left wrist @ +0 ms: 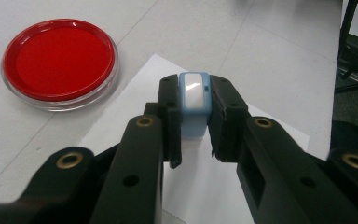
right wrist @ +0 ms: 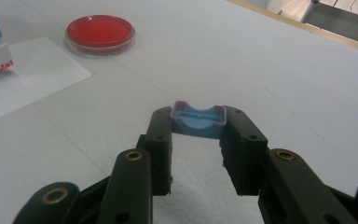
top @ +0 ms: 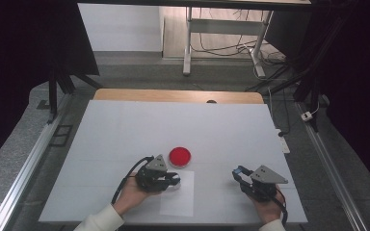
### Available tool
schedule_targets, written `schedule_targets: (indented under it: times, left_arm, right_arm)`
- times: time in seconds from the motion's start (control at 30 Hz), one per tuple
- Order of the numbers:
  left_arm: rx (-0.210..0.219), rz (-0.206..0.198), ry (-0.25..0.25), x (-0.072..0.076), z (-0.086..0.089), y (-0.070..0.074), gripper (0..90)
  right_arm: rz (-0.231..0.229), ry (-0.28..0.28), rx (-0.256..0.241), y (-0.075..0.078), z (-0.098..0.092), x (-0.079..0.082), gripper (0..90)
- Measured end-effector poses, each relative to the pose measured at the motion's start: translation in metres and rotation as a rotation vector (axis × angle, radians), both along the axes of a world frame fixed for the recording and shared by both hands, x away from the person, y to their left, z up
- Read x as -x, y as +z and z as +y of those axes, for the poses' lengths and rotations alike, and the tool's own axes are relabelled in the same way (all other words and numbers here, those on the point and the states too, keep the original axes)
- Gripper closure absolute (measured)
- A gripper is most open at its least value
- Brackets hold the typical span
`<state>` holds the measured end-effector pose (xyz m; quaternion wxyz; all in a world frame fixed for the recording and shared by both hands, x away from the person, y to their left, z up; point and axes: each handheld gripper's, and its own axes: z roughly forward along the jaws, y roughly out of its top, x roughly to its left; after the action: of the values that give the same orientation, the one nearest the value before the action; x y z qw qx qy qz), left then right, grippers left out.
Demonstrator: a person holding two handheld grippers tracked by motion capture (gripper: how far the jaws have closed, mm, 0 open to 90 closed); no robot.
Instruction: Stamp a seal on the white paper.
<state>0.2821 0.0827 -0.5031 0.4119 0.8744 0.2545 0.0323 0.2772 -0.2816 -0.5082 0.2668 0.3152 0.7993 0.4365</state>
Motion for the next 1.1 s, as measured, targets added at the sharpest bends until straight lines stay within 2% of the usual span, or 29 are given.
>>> schedule_targets:
  times: [0.27,0.43,0.77,1.1]
  left_arm:
    - [-0.006,0.005,0.002,-0.0015,-0.0016,-0.0035,75.7]
    - [-0.022,-0.011,0.003,-0.0011,-0.0029,-0.0036,75.7]
    - [-0.037,-0.009,0.002,-0.0012,-0.0052,-0.0050,75.7]
    - [-0.057,-0.023,-0.003,0.0002,-0.0074,-0.0049,76.0]
  right_arm:
    - [-0.002,0.000,0.000,0.0002,0.0003,0.0002,64.1]
    - [-0.002,0.000,0.001,0.0001,0.0002,0.0000,64.1]
    - [-0.003,-0.001,0.001,0.0000,0.0000,-0.0002,64.1]
    - [-0.002,-0.002,0.006,0.0004,0.0002,0.0002,64.1]
